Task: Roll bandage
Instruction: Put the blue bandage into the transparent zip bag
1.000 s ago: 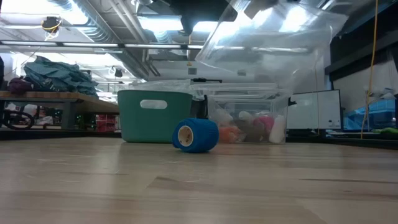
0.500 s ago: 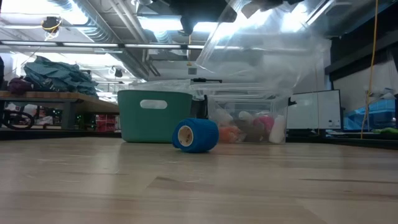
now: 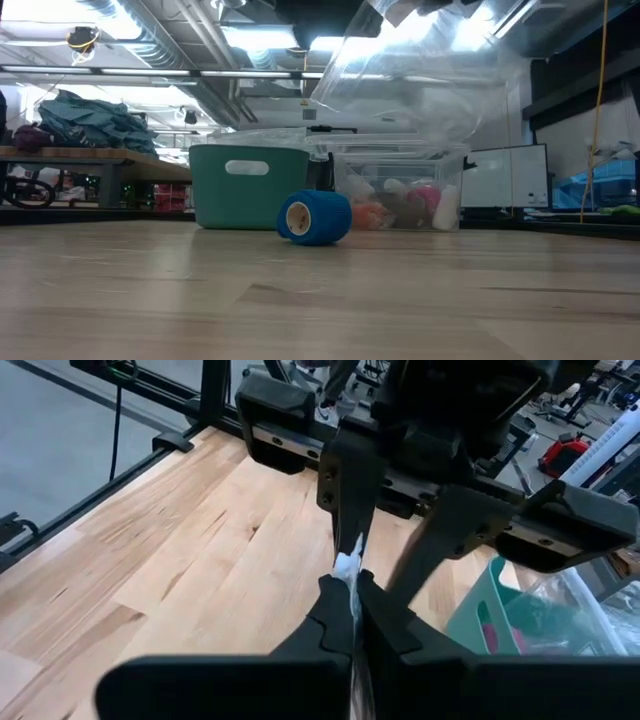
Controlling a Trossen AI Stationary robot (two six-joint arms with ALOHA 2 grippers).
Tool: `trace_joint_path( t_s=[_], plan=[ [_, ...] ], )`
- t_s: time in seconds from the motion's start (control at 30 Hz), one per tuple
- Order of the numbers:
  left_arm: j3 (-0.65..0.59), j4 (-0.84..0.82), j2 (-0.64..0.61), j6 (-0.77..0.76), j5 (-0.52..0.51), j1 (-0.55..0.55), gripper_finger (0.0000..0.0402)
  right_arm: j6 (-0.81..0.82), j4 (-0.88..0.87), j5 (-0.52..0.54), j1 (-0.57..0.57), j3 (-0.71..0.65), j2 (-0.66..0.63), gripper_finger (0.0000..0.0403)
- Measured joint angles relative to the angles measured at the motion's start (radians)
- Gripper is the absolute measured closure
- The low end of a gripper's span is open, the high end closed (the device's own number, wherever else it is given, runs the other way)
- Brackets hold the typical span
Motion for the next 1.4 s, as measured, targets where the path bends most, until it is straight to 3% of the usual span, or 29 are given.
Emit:
trace_joint_path(
  t_s=[0.23, 0.57, 0.87, 1.4],
  plan=[
    [0.000, -0.061, -0.046, -0.002, -0.004, 0.001, 0.0277, -0.009, -0.057, 0.000, 0.000, 0.000, -0.012, 0.0401],
    [0.000, -0.303, -0.123, -0.224, -0.002, -0.008, 0.0268, -0.076, -0.079, 0.001, 0.000, 0.000, -0.072, 0.0401],
    [-0.049, -0.372, -0.065, -0.320, 0.000, -0.023, 0.0268, -0.104, -0.128, 0.000, 0.000, 0.000, -0.076, 0.0402],
    [-0.060, -0.365, 0.161, -0.205, -0.009, -0.058, 0.0268, -0.103, -0.135, -0.018, 0.000, 0.000, -0.076, 0.0402]
  ],
)
